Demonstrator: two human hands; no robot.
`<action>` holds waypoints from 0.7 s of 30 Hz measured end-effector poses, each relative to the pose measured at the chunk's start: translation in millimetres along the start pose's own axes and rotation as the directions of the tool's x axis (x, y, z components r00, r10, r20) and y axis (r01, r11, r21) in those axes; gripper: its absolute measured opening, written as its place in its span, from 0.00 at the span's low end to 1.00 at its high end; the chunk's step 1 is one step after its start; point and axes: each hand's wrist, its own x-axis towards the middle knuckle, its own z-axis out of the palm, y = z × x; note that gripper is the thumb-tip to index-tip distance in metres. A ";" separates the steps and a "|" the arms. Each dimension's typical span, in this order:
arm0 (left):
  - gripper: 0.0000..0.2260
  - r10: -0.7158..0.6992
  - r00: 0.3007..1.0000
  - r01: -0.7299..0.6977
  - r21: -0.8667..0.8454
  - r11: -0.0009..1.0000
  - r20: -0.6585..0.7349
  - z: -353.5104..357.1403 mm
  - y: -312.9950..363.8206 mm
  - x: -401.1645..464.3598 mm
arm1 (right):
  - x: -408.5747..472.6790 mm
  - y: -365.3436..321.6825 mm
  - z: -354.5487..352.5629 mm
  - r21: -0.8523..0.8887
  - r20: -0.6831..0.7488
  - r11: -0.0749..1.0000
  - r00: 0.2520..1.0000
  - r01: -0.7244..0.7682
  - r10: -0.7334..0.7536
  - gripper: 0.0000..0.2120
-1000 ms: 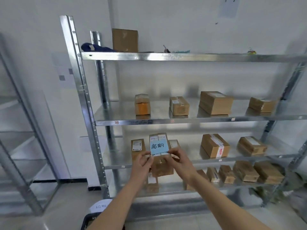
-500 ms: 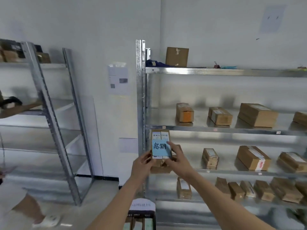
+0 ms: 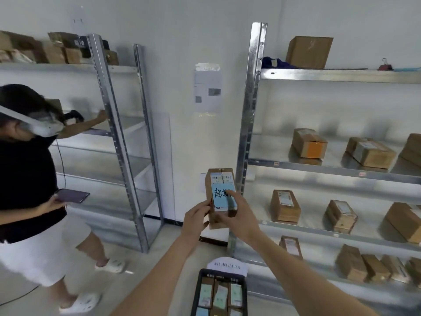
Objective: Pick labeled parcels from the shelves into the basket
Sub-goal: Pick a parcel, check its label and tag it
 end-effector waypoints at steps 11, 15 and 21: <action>0.13 -0.089 0.996 0.092 0.246 0.965 -0.024 -50.7 -77.3 143.1 | 118.5 107.7 98.6 -0.054 0.075 0.974 0.972 -0.220 0.224 0.39; 0.15 -0.158 0.987 0.153 0.397 0.905 -0.020 -63.8 -143.6 196.2 | 132.3 179.9 126.4 -0.157 0.132 0.942 0.939 -0.295 0.316 0.42; 0.16 -0.309 0.947 0.311 0.493 0.812 -0.088 -95.6 -265.8 244.4 | 122.8 291.5 168.8 -0.136 0.169 0.865 0.849 -0.483 0.501 0.42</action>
